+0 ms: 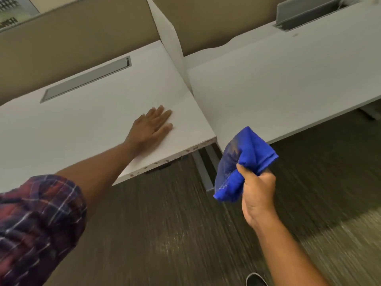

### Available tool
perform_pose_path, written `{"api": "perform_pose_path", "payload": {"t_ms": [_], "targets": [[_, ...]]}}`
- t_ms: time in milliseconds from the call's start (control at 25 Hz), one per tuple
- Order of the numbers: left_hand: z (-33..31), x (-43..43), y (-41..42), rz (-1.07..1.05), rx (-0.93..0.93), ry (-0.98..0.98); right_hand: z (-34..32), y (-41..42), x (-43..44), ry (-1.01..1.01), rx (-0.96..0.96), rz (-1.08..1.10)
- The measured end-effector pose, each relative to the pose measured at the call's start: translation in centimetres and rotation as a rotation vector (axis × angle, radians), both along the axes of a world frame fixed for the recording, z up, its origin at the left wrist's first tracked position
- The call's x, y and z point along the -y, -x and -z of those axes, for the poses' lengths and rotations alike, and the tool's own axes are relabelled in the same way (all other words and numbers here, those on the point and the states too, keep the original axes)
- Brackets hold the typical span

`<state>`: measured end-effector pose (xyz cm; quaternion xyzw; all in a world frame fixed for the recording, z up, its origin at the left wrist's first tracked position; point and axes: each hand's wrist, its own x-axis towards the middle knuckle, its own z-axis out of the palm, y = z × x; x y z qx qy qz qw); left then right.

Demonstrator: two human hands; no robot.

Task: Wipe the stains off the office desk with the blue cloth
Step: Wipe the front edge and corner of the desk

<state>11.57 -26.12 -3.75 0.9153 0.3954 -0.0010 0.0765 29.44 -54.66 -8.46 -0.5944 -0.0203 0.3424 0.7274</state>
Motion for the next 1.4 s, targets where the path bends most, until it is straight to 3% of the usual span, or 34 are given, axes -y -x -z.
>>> {"api": "perform_pose_path", "payload": {"t_ms": [240, 600, 720, 920, 1040, 1240, 1400], "targets": [[0.5, -0.7, 0.4, 0.03, 0.018, -0.023, 0.8, 3.9, -4.8, 0.203, 0.445, 0.075], [1.4, -1.2, 0.2, 0.033, 0.068, -0.058, 2.8, 14.6, -9.6, 0.115, 0.716, 0.121], [1.2, -1.1, 0.2, 0.026, 0.089, -0.039, 3.0, 15.6, -8.2, 0.04, 0.658, 0.096], [1.0, -1.0, 0.4, 0.061, 0.08, -0.046, 2.6, 11.5, -6.0, 0.059, 0.475, 0.3], [1.1, -0.9, 0.3, 0.063, 0.086, -0.042, 1.3, 9.4, -8.2, 0.08, 0.496, 0.233], [1.2, -1.1, 0.3, 0.053, 0.099, -0.038, 0.9, 13.8, -10.9, 0.103, 0.566, 0.374], [1.4, -1.3, 0.3, 0.052, 0.095, -0.045, 1.9, 18.5, -10.3, 0.092, 0.687, 0.223]]}}
